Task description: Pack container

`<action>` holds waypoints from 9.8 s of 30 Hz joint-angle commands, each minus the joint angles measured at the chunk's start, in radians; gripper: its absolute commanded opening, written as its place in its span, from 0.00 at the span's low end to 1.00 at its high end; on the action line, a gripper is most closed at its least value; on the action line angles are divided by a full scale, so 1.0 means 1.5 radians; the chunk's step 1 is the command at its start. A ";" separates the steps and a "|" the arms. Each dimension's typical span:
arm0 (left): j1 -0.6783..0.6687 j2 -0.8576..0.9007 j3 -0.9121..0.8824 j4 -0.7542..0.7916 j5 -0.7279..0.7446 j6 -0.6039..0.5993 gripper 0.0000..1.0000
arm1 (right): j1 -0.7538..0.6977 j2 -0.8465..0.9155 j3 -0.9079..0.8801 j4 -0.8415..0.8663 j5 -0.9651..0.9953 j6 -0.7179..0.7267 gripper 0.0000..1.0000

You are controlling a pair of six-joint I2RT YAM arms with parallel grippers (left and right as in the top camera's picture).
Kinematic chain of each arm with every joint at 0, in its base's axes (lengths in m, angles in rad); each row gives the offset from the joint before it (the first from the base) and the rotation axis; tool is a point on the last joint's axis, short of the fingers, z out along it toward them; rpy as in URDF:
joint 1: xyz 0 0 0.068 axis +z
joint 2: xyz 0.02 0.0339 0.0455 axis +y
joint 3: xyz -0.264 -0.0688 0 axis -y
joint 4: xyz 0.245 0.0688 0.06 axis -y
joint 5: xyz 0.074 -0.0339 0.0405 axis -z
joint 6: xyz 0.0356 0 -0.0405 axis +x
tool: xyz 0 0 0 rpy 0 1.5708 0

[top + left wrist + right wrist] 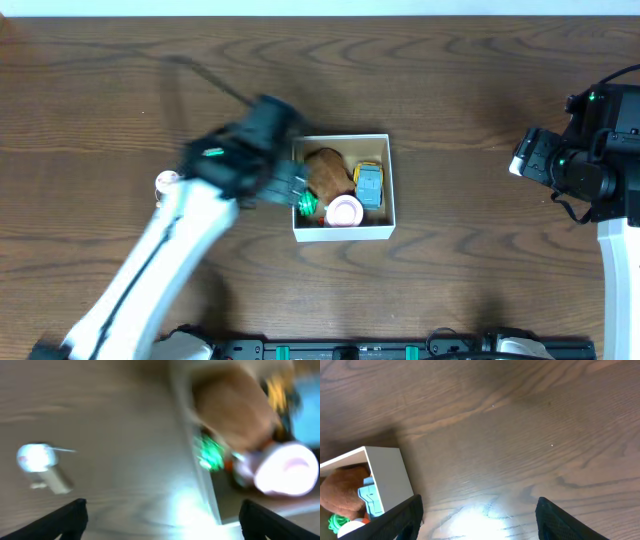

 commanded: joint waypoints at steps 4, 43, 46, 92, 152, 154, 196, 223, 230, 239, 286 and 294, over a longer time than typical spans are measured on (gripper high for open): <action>0.239 -0.139 0.024 -0.028 -0.041 -0.009 0.98 | -0.004 0.001 0.003 0.001 -0.003 -0.013 0.74; 0.471 0.414 0.007 0.024 0.120 0.101 0.98 | -0.004 0.001 0.003 -0.001 -0.002 -0.018 0.78; 0.471 0.432 0.007 0.026 0.120 0.101 0.98 | -0.004 0.001 0.003 -0.001 -0.003 -0.018 0.79; 0.471 0.458 -0.027 0.057 0.120 0.098 0.42 | -0.004 0.001 0.003 -0.005 -0.003 -0.018 0.79; 0.037 0.035 0.054 0.014 0.156 0.077 0.06 | -0.004 0.001 0.003 0.007 0.005 -0.023 0.79; -0.014 0.036 0.052 0.022 0.156 0.052 0.06 | -0.004 0.001 0.003 0.006 0.005 -0.023 0.80; -0.119 0.118 0.041 0.058 -0.052 -0.078 0.77 | 0.036 0.001 0.003 0.046 -0.012 -0.070 0.91; 0.193 0.018 0.040 0.115 0.024 0.135 0.98 | 0.167 0.153 0.000 0.273 0.091 -0.060 0.99; 0.193 -0.107 -0.037 0.123 0.030 0.126 0.98 | 0.175 -0.020 -0.120 0.334 0.094 -0.029 0.99; 0.193 -0.399 -0.313 0.275 0.060 0.075 0.98 | 0.175 -0.330 -0.406 0.378 0.161 -0.020 0.99; 0.193 -0.647 -0.449 0.257 0.059 0.041 0.98 | 0.149 -0.819 -0.759 0.461 0.017 -0.136 0.99; 0.193 -0.647 -0.449 0.257 0.059 0.041 0.98 | 0.133 -0.828 -0.878 0.736 0.023 -0.175 0.99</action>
